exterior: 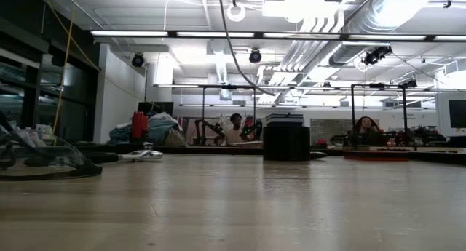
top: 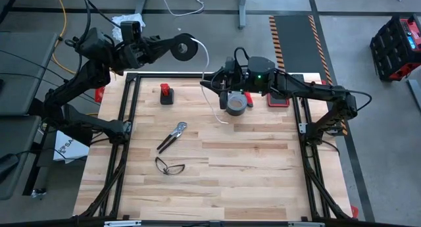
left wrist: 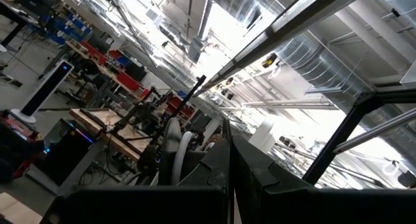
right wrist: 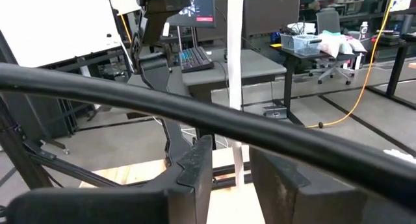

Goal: Coil cords
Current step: Coil the white wire onto the black spool

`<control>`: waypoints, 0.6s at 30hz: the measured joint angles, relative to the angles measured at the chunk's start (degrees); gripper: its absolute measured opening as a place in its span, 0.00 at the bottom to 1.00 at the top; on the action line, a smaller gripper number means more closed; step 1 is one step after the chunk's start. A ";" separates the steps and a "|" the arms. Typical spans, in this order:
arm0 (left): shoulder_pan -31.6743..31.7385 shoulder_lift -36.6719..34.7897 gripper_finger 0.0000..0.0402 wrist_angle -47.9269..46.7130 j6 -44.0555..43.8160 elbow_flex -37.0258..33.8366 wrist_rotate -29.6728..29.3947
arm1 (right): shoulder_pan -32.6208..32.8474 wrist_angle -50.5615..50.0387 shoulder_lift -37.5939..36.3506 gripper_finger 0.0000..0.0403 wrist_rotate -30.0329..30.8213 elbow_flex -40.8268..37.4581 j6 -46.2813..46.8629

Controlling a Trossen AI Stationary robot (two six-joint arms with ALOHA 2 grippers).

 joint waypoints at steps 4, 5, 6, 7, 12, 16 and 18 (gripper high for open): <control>0.00 0.00 0.00 0.00 0.00 0.00 -0.01 | 0.00 -0.02 0.00 0.22 1.22 0.00 -1.02; 0.00 0.00 0.00 0.00 0.00 0.00 0.00 | 0.00 0.00 0.00 0.20 1.57 0.00 -1.24; 0.00 0.00 0.00 0.00 0.00 0.00 -0.02 | 0.00 0.00 0.00 0.18 1.65 0.00 -1.37; 0.00 0.00 0.00 0.00 0.00 0.00 -0.02 | 0.00 -0.02 0.00 0.14 1.71 0.00 -1.42; 0.00 0.28 0.00 0.00 -0.27 0.00 -0.05 | 0.42 0.36 0.00 0.02 1.76 0.00 -0.75; -0.37 1.97 0.00 0.00 -3.01 0.00 -0.08 | 2.33 3.39 0.14 0.01 1.86 -0.02 -1.35; -0.68 3.42 0.00 0.00 -5.71 0.00 -0.07 | 3.33 5.92 0.65 0.00 1.70 -0.02 -1.40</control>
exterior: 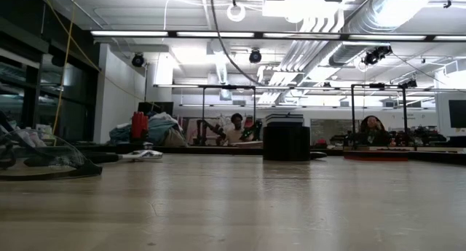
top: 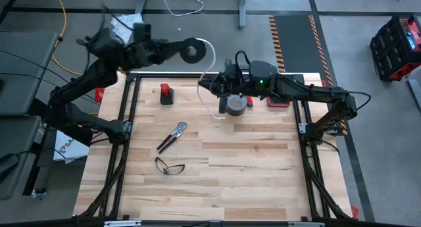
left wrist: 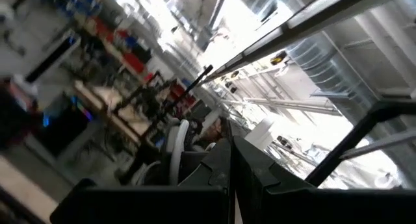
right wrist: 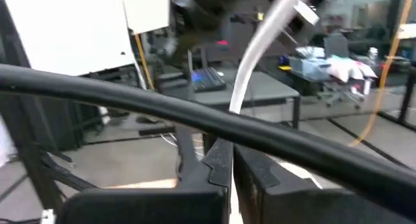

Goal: Coil cords
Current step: Coil the white wire onto the black spool

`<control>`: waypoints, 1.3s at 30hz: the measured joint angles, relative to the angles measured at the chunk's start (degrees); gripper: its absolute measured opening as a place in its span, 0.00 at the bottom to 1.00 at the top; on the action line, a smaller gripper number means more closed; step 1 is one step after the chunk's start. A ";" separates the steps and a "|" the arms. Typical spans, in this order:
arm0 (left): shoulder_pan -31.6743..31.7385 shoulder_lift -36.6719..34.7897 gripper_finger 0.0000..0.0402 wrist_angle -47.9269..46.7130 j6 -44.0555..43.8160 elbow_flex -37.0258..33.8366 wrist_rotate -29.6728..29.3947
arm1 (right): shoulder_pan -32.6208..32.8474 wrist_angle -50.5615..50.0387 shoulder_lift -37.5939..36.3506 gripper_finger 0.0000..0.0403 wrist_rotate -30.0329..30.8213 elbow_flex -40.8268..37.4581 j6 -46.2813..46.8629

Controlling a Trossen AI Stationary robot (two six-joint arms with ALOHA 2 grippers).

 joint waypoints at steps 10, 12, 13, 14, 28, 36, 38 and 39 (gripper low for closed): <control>0.00 5.38 0.00 0.74 -4.52 0.00 0.87 | 2.93 5.56 2.06 0.00 0.25 -0.02 -0.42; 0.13 5.45 0.00 0.70 -4.39 0.00 0.77 | 3.31 5.51 1.99 0.00 0.25 -0.02 -1.13; 0.18 5.41 0.00 0.77 -3.89 0.00 0.51 | 3.46 5.57 1.96 0.00 0.24 -0.02 -1.56; 0.20 5.36 0.00 0.88 -3.00 0.00 0.19 | 3.58 5.62 1.90 0.00 0.25 -0.02 -1.94; -2.24 5.36 0.00 -1.77 -15.83 0.00 1.95 | 3.82 8.02 1.93 0.00 0.25 -0.02 -5.17; -4.44 6.17 0.00 -1.84 -22.37 0.00 3.85 | 3.89 10.33 3.08 0.00 0.12 -0.02 -5.10; -4.98 6.17 0.00 -2.11 -23.33 0.05 4.49 | 3.91 10.83 3.09 0.00 -0.04 -0.04 -5.02; -5.03 6.17 0.00 -2.10 -23.80 0.07 5.07 | 3.95 11.10 3.09 0.00 -0.10 -0.04 -5.20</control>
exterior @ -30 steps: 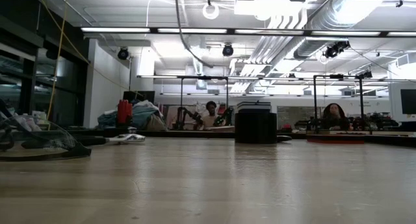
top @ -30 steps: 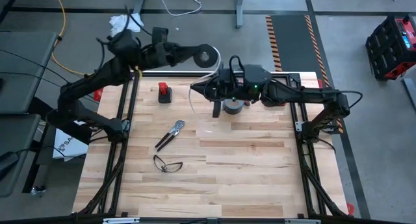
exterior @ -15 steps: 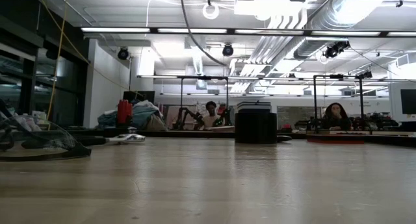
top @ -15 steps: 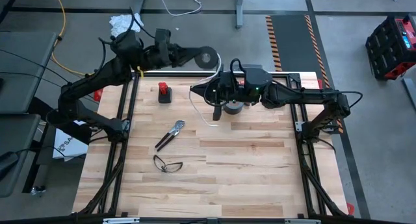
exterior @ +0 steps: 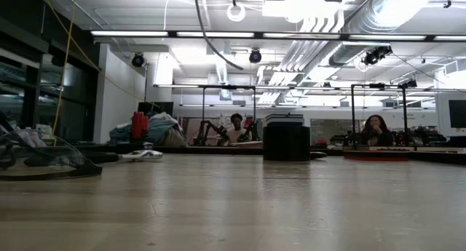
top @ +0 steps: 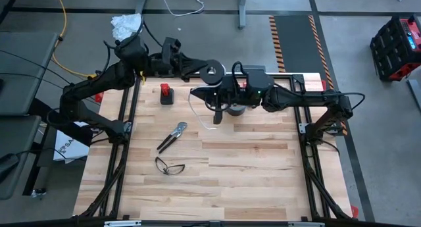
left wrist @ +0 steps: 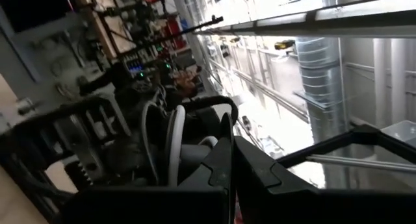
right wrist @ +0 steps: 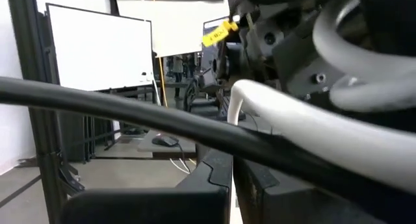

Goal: Coil cords
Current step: Coil the white wire onto the black spool

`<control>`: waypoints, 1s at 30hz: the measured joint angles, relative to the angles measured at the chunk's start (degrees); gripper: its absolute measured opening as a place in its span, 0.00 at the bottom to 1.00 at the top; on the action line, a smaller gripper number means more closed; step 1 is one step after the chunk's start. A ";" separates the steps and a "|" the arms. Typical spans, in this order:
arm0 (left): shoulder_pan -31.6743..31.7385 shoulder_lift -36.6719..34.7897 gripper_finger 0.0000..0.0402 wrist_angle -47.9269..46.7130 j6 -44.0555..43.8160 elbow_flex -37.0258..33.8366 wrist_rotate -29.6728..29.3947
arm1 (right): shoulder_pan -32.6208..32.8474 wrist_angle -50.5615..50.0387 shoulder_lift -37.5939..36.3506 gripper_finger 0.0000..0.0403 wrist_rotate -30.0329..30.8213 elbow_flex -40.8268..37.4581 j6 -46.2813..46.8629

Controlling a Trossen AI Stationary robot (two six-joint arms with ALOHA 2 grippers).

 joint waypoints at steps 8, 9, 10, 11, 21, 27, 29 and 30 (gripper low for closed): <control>-0.15 -0.78 0.00 -2.60 -5.21 -0.02 5.82 | -0.15 0.98 0.00 0.00 0.58 0.00 0.04; -0.25 -0.91 0.00 -2.66 -5.15 -0.04 6.01 | -0.24 1.10 0.00 0.00 0.65 0.00 0.02; -0.26 -1.13 0.00 -2.60 -5.14 -0.05 6.00 | -0.24 1.13 0.00 0.00 0.81 0.00 0.06; -0.26 -1.41 0.00 -2.29 -5.10 -0.08 5.84 | -0.24 1.16 0.00 0.00 1.00 0.00 0.10; -1.23 -3.11 0.00 -4.22 -5.60 -0.11 6.44 | -0.26 5.87 0.00 0.00 0.61 0.04 0.05; -1.96 -3.21 0.00 -6.84 -7.51 -0.11 11.99 | -0.47 6.45 0.00 0.00 0.32 0.04 -1.92; -1.98 -3.64 0.00 -8.01 -7.51 -0.10 12.90 | -0.89 6.44 0.00 0.00 0.27 0.04 -1.95; -1.99 -3.89 0.00 -8.77 -7.27 -0.09 13.18 | -1.13 6.45 0.00 0.00 0.28 0.04 -1.95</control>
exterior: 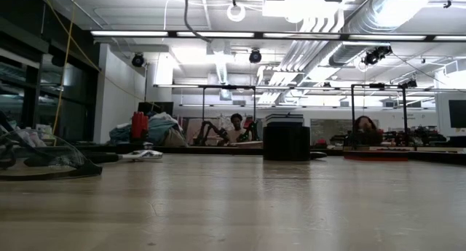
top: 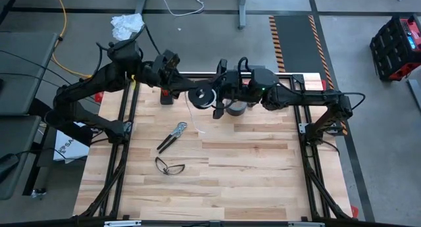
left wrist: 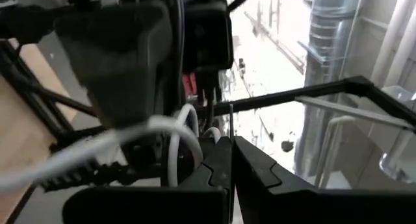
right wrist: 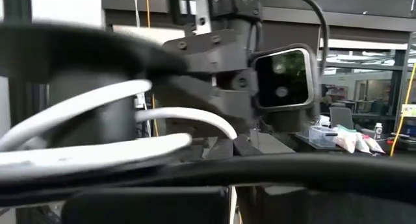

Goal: Coil cords
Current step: Coil the white wire onto the black spool

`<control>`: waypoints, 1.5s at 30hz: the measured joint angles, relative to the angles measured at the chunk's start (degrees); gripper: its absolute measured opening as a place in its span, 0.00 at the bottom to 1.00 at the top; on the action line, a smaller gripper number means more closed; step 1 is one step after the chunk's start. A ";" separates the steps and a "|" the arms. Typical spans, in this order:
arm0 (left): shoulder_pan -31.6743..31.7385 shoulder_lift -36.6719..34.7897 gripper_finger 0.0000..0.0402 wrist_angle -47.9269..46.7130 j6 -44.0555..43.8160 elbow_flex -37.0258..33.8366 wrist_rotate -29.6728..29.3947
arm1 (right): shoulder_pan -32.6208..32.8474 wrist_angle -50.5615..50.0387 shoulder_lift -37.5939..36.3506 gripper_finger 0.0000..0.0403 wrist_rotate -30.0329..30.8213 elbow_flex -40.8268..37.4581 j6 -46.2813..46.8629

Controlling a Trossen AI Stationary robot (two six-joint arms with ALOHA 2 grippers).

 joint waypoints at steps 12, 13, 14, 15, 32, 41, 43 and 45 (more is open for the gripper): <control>2.43 -4.56 0.00 -17.09 7.28 0.02 1.73 | -3.78 -3.26 -0.22 0.00 -4.48 0.00 0.33; 2.80 -4.98 0.00 -18.81 8.42 0.02 1.70 | -3.99 -3.56 -0.22 0.00 -4.85 0.00 0.63; 3.18 -5.23 0.00 -20.39 9.35 0.02 1.72 | -4.23 -3.93 -0.22 0.00 -4.94 0.00 0.70; 3.53 -5.40 0.00 -21.39 10.36 0.02 1.77 | -4.33 -4.41 -0.22 0.00 -4.92 0.00 0.70; 13.66 -8.01 0.00 -36.71 26.42 0.02 4.94 | -9.13 -12.07 -2.51 0.00 -3.17 0.07 0.72; 13.64 -7.62 0.00 -41.39 35.64 0.00 5.07 | -10.30 -14.89 -3.02 0.00 -7.95 0.07 4.76; 13.64 -7.57 0.00 -44.39 38.05 0.00 4.98 | -10.30 -15.83 -3.02 0.00 -9.86 0.04 5.03; 13.64 -7.34 0.00 -48.16 40.72 0.00 4.36 | -10.28 -16.85 -3.02 0.00 -11.08 0.07 5.03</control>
